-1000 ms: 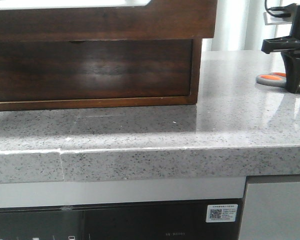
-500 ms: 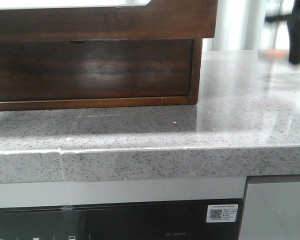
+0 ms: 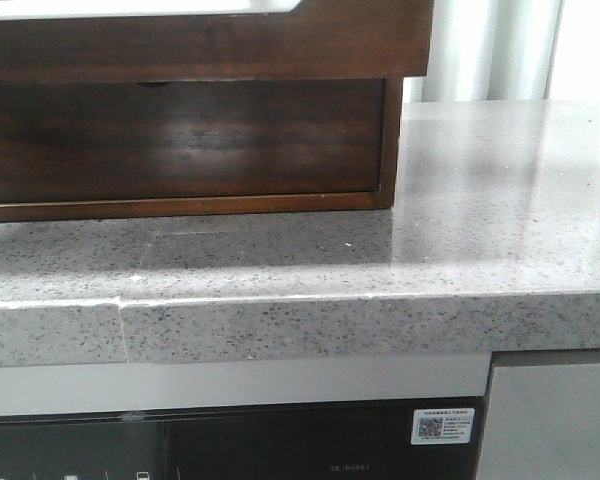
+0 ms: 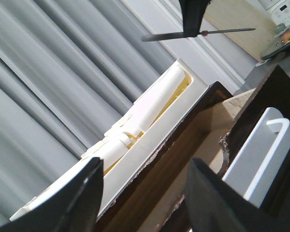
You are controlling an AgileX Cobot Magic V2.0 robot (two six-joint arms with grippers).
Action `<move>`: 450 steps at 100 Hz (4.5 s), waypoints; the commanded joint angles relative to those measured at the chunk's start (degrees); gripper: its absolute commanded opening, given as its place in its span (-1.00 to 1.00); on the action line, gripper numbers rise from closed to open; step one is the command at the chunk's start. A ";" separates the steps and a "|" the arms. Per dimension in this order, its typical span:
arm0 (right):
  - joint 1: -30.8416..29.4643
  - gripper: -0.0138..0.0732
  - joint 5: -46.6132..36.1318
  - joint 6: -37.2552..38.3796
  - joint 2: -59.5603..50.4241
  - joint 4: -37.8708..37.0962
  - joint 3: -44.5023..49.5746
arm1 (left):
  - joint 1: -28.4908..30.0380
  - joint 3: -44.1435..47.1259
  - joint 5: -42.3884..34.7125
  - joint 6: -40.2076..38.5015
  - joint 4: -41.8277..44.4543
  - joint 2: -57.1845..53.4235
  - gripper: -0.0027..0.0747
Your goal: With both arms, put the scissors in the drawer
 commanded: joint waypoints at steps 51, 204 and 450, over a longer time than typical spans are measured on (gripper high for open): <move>23.21 -0.97 -2.64 -17.57 3.10 1.09 -5.68 | -0.45 -1.65 -3.64 -0.72 -1.07 0.38 -0.06; 25.67 -0.15 -1.05 -20.33 16.94 -2.13 -5.68 | -0.45 -1.65 -3.64 -0.72 -1.07 0.38 -0.06; 25.57 -0.92 -65.59 -11.48 -78.14 -3.51 90.70 | 18.62 6.12 6.20 -6.94 -34.64 -18.73 -0.92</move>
